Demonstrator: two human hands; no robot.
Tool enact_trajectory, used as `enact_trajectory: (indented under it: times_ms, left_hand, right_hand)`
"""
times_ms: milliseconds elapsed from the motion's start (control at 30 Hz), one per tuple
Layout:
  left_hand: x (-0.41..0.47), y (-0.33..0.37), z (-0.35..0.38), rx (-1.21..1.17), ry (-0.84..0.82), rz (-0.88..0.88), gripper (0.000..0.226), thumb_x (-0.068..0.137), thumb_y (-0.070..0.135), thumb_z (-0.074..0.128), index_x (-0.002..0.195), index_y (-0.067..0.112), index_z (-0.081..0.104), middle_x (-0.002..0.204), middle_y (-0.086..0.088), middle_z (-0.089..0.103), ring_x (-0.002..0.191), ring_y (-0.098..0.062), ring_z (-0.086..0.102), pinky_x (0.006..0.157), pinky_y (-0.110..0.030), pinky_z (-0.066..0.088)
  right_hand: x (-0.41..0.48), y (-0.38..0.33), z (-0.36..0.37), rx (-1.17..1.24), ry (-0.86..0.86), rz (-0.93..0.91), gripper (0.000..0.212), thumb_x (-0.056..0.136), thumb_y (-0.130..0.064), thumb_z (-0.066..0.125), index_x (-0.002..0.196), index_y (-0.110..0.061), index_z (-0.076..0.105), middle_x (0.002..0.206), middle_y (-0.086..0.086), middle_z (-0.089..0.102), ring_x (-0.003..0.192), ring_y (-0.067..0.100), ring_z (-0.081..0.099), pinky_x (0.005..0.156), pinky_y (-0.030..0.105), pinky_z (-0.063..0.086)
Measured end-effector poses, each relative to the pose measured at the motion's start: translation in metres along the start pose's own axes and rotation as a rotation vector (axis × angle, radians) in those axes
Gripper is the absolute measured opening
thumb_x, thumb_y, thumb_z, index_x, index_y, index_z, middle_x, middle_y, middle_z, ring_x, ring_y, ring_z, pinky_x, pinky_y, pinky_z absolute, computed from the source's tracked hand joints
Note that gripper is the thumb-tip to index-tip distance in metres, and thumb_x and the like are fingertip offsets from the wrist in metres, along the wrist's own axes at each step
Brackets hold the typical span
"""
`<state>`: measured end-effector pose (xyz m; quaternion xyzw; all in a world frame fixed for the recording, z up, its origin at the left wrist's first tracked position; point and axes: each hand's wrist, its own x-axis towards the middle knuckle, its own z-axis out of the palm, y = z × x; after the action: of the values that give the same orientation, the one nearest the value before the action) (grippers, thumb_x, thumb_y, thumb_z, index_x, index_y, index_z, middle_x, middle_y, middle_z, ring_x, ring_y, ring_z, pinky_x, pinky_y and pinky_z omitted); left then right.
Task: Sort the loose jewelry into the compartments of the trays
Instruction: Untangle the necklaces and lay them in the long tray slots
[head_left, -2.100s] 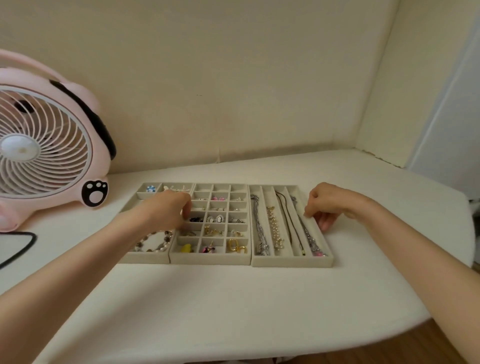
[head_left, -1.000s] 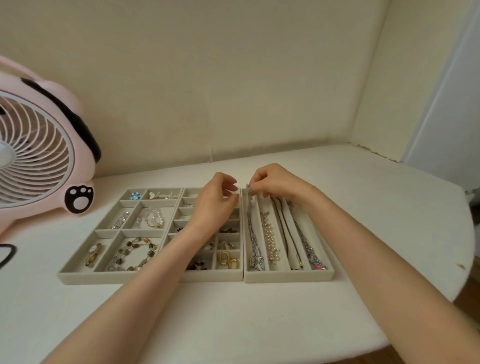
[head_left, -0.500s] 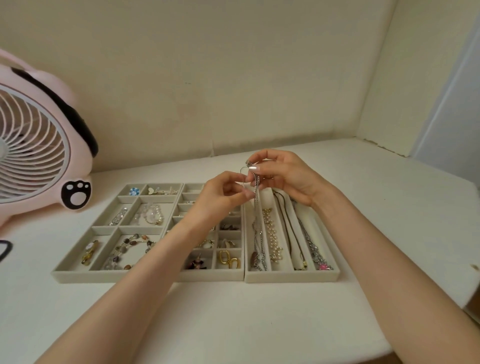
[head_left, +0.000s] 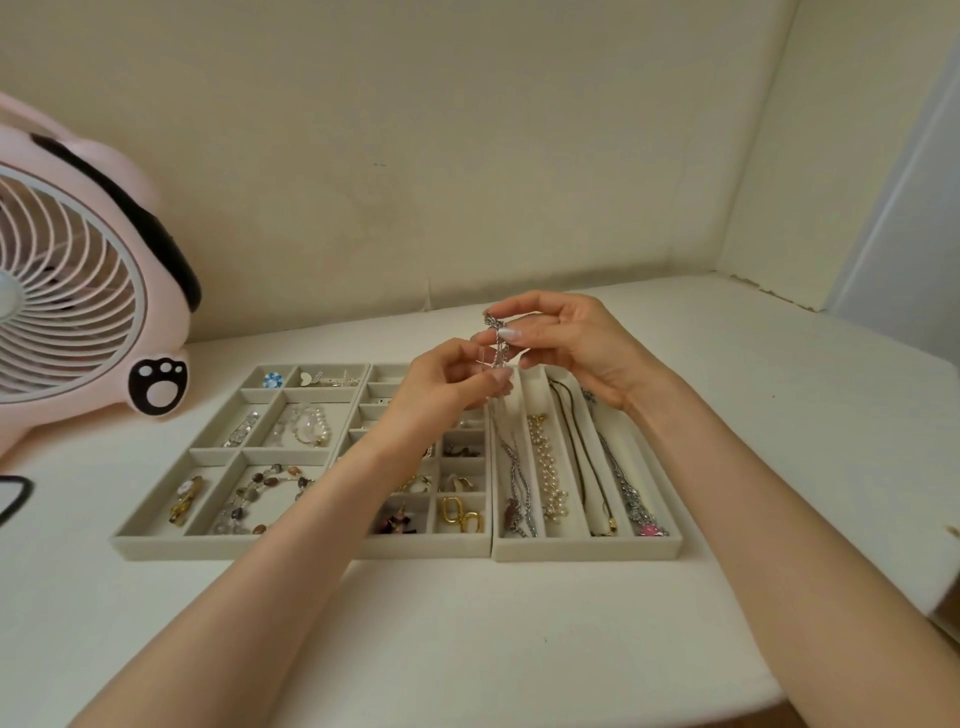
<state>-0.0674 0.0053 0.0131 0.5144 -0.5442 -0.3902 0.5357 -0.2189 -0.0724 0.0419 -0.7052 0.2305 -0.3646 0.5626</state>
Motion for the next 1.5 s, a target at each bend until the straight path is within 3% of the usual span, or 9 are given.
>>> enact_trajectory:
  times_ms: [167,267,467,633,900,1033,1100,1400,1500]
  left_hand:
    - [-0.001,-0.001,-0.005,-0.004,0.078,0.042,0.006,0.089,0.014,0.060,0.084,0.012,0.063,0.073,0.002,0.068,0.072,-0.006,0.063,0.074,-0.020,0.051]
    - [0.001,-0.001,-0.006,-0.006,0.122,0.047,0.007,0.090,0.013,0.058,0.086,0.012,0.064,0.079,0.000,0.071,0.079,-0.011,0.065,0.080,-0.029,0.050]
    - [-0.001,0.002,-0.006,-0.074,0.120,0.073,0.012,0.093,0.012,0.053,0.094,0.006,0.064,0.082,-0.002,0.073,0.076,-0.010,0.069,0.070,-0.017,0.053]
    - [-0.002,0.004,-0.006,-0.082,0.147,0.072,0.015,0.093,0.013,0.053,0.098,0.004,0.064,0.088,-0.006,0.073,0.081,-0.014,0.070,0.072,-0.021,0.054]
    - [-0.003,0.007,-0.005,-0.103,0.172,0.115,0.015,0.096,0.015,0.049,0.091,0.010,0.062,0.076,-0.002,0.067,0.073,-0.014,0.068,0.070,-0.023,0.055]
    - [-0.004,0.009,-0.004,-0.106,0.178,0.134,0.011,0.092,0.013,0.055,0.095,0.004,0.061,0.071,-0.001,0.063,0.065,-0.011,0.063,0.064,-0.019,0.053]
    - [-0.003,0.009,-0.004,-0.097,0.177,0.132,0.009,0.091,0.013,0.057,0.093,0.006,0.061,0.067,0.002,0.064,0.064,-0.011,0.063,0.065,-0.020,0.054]
    - [-0.005,0.001,0.003,0.227,0.147,0.190,0.010,0.087,0.013,0.063,0.091,0.005,0.059,0.075,-0.006,0.069,0.070,-0.013,0.068,0.075,-0.026,0.055]
    - [-0.006,0.002,0.004,0.256,0.145,0.190,0.010,0.087,0.014,0.063,0.091,0.006,0.059,0.076,-0.007,0.069,0.069,-0.012,0.068,0.074,-0.028,0.056]
  right_hand:
    - [0.001,0.000,-0.001,-0.039,0.061,-0.019,0.020,0.083,-0.001,0.065,0.100,-0.009,0.069,0.086,0.007,0.074,0.074,0.015,0.068,0.069,0.021,0.055]
    - [0.001,0.000,-0.003,-0.058,0.106,-0.021,0.020,0.082,0.001,0.066,0.100,-0.008,0.069,0.079,0.005,0.074,0.070,0.015,0.067,0.069,0.022,0.056]
    - [0.001,0.001,-0.006,-0.085,0.129,-0.018,0.023,0.085,0.002,0.061,0.105,-0.008,0.067,0.083,0.008,0.073,0.082,0.016,0.069,0.078,0.027,0.056]
    - [0.000,0.001,-0.006,-0.114,0.107,-0.007,0.025,0.086,0.004,0.058,0.105,-0.008,0.069,0.081,0.007,0.070,0.081,0.016,0.067,0.084,0.031,0.055]
    - [-0.001,0.000,-0.002,-0.197,0.026,0.063,0.019,0.086,-0.010,0.064,0.104,-0.011,0.072,0.072,-0.004,0.068,0.061,0.010,0.058,0.065,0.020,0.049]
    - [-0.001,0.003,0.004,-0.298,-0.001,0.064,0.018,0.080,-0.014,0.073,0.096,-0.008,0.074,0.075,0.012,0.060,0.057,0.011,0.047,0.058,0.021,0.041]
    - [-0.001,0.003,0.004,-0.292,0.014,0.050,0.011,0.080,-0.014,0.073,0.089,-0.008,0.074,0.071,0.008,0.060,0.056,0.011,0.046,0.056,0.021,0.040]
    - [0.007,-0.006,0.001,-0.132,0.180,-0.061,0.007,0.085,-0.020,0.067,0.081,-0.016,0.071,0.078,-0.005,0.070,0.078,0.011,0.062,0.074,0.027,0.050]
    - [0.011,-0.016,0.004,-0.132,0.223,-0.103,0.012,0.086,-0.020,0.066,0.079,-0.011,0.069,0.069,0.002,0.065,0.067,0.011,0.061,0.068,0.023,0.051]
